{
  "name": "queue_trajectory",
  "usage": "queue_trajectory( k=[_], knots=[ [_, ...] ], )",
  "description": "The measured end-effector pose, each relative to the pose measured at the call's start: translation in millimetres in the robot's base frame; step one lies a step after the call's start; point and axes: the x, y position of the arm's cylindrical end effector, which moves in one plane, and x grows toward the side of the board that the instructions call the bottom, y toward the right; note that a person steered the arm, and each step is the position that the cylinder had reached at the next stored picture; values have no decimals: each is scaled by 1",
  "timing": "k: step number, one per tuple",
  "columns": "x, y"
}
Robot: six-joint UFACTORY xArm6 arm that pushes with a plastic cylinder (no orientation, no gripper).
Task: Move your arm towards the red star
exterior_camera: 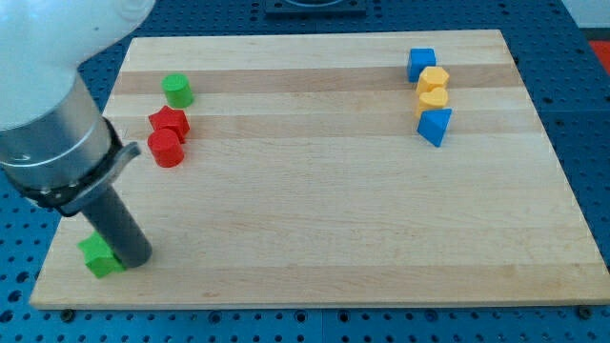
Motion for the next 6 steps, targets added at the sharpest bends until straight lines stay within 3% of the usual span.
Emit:
queue_trajectory(
  k=[1,2,3,5,6],
  knots=[
    [0,-9],
    [-9,23],
    [-48,66],
    [-147,67],
    [-156,64]
  ],
)
